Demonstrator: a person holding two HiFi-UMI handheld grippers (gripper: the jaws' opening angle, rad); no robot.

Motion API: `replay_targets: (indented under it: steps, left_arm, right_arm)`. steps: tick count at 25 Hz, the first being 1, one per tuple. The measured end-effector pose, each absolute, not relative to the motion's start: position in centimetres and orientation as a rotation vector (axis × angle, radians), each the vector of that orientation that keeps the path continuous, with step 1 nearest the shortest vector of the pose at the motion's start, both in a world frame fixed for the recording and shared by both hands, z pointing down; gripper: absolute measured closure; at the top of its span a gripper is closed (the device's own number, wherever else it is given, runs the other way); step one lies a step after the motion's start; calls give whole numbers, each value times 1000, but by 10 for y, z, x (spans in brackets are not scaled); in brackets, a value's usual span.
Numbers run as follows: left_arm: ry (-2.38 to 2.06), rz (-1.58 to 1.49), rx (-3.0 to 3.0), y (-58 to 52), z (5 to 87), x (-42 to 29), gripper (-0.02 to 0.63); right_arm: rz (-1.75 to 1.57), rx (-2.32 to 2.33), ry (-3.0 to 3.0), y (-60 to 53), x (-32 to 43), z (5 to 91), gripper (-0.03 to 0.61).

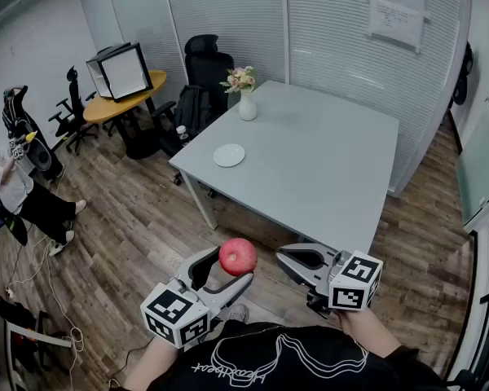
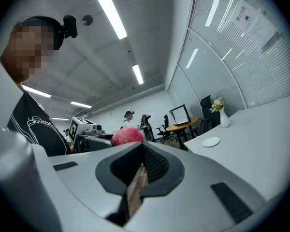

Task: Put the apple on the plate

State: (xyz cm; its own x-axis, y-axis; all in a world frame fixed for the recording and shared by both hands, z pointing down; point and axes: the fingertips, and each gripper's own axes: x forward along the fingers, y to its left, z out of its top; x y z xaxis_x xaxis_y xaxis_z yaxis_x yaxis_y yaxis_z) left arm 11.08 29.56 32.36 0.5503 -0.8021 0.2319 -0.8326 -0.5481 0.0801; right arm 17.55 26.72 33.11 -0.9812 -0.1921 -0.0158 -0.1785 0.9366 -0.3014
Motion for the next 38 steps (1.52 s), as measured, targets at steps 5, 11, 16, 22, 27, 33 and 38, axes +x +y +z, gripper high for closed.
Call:
replay_targets:
  steps: [5, 11, 16, 22, 27, 33, 38]
  left_arm:
    - [-1402, 257, 2612, 301, 320, 109, 281]
    - [-1421, 252, 2606, 301, 317, 104, 281]
    - [-1417, 274, 2608, 297, 320, 102, 281]
    - [-1411, 264, 2607, 282, 323, 94, 281]
    - [-1386, 262, 2605, 258, 329, 76, 281]
    - [-1337, 246, 2596, 214, 341, 43, 281]
    - [-1296, 243, 2582, 163, 348, 5, 281]
  right_arm:
    - [-452, -278, 3040, 273, 174, 328, 572]
    - [-437, -277, 3044, 269, 171, 323, 572]
    - [-493, -320, 3026, 255, 173, 328, 571]
    - [-537, -337, 3022, 240, 166, 338, 571]
    - [-556, -341, 3031, 219, 144, 345, 571]
    - [-613, -397, 3045, 176, 111, 359, 571]
    - [-663, -439, 3048, 130, 75, 366, 571]
